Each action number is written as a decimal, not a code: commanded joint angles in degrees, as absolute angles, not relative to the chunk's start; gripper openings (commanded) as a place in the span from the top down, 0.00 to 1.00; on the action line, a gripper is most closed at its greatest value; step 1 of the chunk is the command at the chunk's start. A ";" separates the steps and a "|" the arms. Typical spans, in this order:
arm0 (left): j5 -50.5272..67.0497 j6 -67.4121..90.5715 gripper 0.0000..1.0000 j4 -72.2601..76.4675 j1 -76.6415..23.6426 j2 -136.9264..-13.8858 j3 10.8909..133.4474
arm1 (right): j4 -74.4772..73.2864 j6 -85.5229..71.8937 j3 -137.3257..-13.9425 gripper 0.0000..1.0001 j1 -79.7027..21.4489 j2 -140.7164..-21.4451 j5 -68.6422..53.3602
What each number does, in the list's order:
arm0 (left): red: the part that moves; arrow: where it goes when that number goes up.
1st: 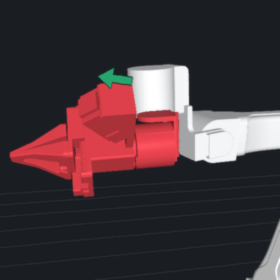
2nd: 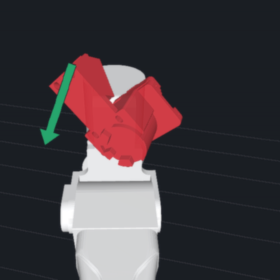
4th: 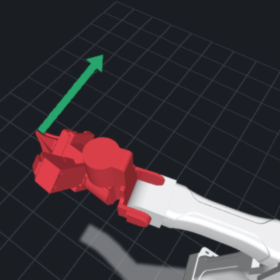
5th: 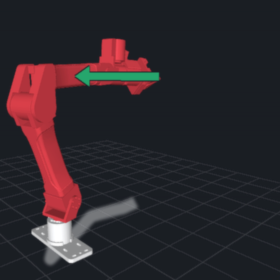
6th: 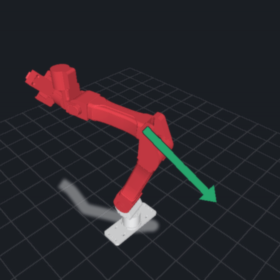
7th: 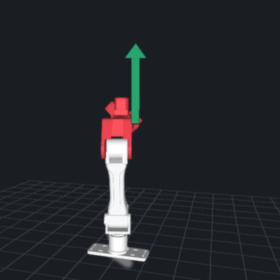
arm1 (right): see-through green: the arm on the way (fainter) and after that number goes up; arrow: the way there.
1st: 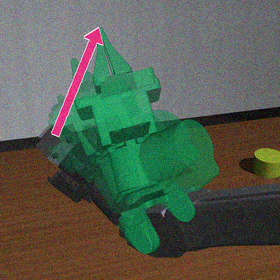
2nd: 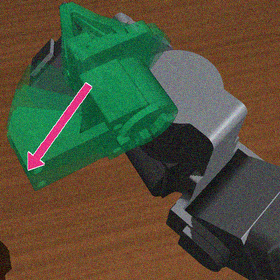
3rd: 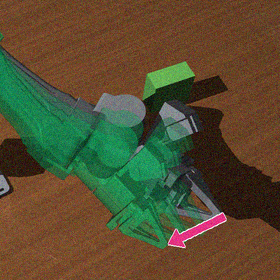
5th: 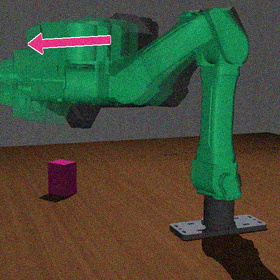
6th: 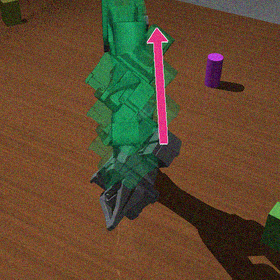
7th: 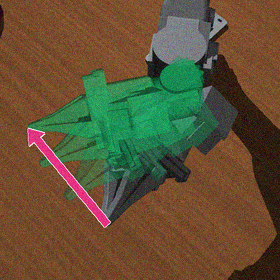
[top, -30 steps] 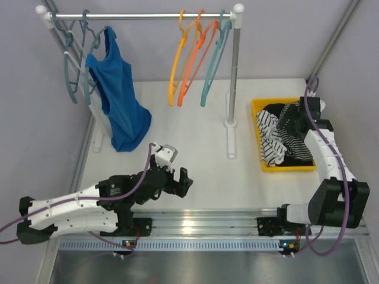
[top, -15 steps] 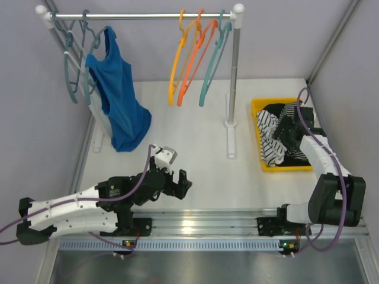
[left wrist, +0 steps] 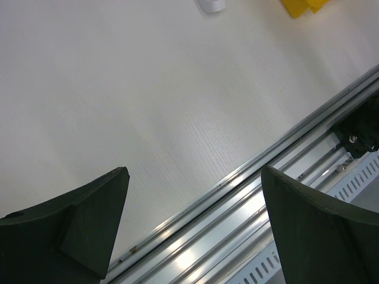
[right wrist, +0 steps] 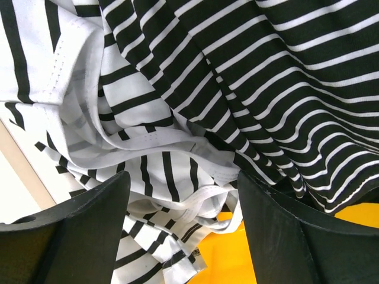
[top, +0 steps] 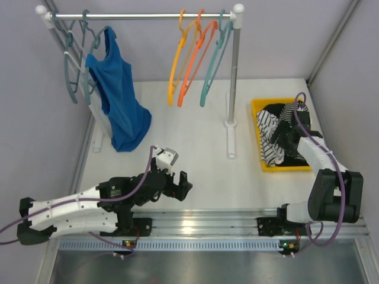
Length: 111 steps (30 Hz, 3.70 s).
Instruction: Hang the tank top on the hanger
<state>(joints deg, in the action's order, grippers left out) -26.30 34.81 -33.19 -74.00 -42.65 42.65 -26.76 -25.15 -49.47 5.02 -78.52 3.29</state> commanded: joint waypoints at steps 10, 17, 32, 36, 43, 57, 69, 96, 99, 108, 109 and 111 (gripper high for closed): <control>-25.14 34.80 0.02 -29.09 -74.27 -43.68 42.01 | -21.54 -26.90 -44.91 0.32 2.73 -79.19 2.81; -24.96 34.98 0.02 -29.44 -74.27 -43.68 42.36 | -23.28 -27.86 -46.13 0.66 1.85 -76.21 3.87; -25.66 33.93 0.02 -29.27 -74.27 -44.12 45.26 | -37.35 -27.07 -64.05 1.00 0.62 -63.99 1.94; -26.98 33.22 0.02 -29.53 -74.27 -43.95 46.32 | -40.34 -27.25 -71.26 1.00 -1.47 -62.93 0.97; -28.65 31.64 0.02 -29.36 -74.27 -44.03 48.25 | -45.08 -27.77 -88.03 1.00 -7.02 -64.33 0.88; -31.46 29.80 0.02 -27.68 -74.27 -42.98 50.01 | -53.08 -27.51 -118.81 1.00 -16.78 -71.01 -2.37; -34.36 30.75 0.02 -26.90 -74.27 -41.84 49.31 | -43.26 -33.03 -90.62 1.00 -32.04 -61.45 -2.82; -18.92 40.62 0.06 -20.84 -74.09 -52.83 37.45 | -34.63 -61.16 -33.69 0.41 -67.50 -47.22 18.46; -10.93 38.15 0.06 -16.44 -74.18 -52.64 36.91 | -34.72 -64.06 -29.55 0.45 -67.50 -44.48 17.50; -2.29 34.37 0.09 -13.89 -74.35 -64.41 42.97 | -33.22 -69.34 -24.61 0.56 -67.50 -41.40 16.35; -1.85 34.02 0.10 -13.89 -74.44 -65.29 43.59 | -33.05 -69.35 -24.52 0.57 -67.50 -41.57 16.35; -1.67 33.23 0.11 -13.80 -74.62 -68.11 44.99 | -32.52 -69.61 -24.26 0.58 -67.50 -41.92 16.52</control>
<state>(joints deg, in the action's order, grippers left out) -4.82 35.73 -17.80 -74.11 -65.84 41.17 -34.11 -67.46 -24.60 -66.70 -42.33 15.79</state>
